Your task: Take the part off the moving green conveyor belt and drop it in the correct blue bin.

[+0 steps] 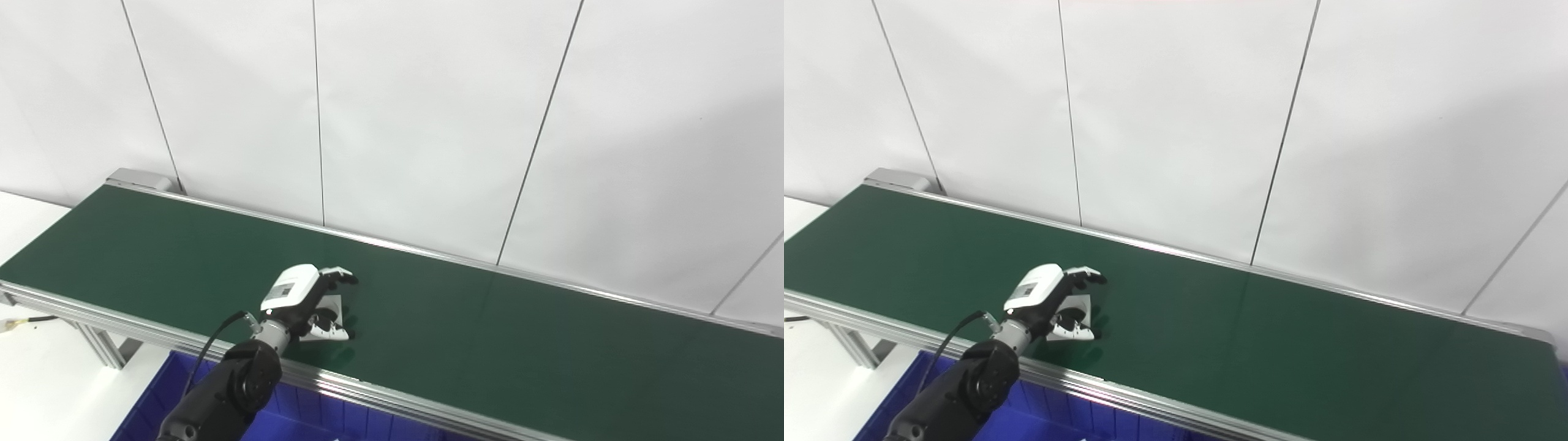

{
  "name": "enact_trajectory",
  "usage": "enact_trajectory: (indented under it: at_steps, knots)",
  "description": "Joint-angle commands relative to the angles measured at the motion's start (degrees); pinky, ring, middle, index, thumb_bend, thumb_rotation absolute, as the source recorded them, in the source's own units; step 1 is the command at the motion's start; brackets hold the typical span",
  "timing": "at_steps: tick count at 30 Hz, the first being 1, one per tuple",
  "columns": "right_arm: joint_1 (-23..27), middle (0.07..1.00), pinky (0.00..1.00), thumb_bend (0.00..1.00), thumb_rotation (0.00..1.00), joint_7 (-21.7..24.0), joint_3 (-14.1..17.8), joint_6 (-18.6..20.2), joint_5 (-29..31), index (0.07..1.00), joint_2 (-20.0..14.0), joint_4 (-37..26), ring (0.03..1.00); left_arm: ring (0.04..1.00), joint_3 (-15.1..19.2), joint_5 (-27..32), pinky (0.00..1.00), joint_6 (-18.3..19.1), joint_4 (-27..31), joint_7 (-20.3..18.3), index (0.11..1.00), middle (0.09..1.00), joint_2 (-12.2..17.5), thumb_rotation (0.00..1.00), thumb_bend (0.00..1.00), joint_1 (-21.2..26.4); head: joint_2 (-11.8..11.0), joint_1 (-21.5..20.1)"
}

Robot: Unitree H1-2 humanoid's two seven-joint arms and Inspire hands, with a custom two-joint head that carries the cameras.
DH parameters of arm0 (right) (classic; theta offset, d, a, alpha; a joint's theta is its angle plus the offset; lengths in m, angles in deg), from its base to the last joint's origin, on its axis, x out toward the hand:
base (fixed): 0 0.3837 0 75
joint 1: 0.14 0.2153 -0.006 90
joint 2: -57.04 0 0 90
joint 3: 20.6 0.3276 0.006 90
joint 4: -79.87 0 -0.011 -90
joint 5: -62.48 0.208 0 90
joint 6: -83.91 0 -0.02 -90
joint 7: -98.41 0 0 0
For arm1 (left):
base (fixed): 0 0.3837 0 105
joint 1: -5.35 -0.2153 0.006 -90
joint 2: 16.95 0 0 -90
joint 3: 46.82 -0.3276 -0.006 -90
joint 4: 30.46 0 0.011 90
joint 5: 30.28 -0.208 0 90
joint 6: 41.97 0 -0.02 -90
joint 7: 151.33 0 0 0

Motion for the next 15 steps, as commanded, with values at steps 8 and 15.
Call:
enact_trajectory:
  at_steps: [8, 15]
  knots:
    - [-0.09, 0.858, 0.84, 0.93, 0.0, -0.88, 0.42, -2.08, 0.07, 0.927, 0.67, -2.6, 0.88, 0.93, -3.45, -3.49, 0.93, 9.42, 6.35, -13.75, 0.81, 0.922, 3.55, 0.0, 0.65, 1.8, 0.34, 0.02]
    - [-0.03, 0.853, 0.86, 0.93, 0.0, -0.98, 0.7, -2.6, 0.16, 0.924, 0.77, -2.41, 0.88, 0.958, -5.9, -7.32, 0.95, 16.4, 8.65, -21.87, 0.818, 0.954, 4.96, 0.0, 0.64, 2.62, 0.35, 0.36]
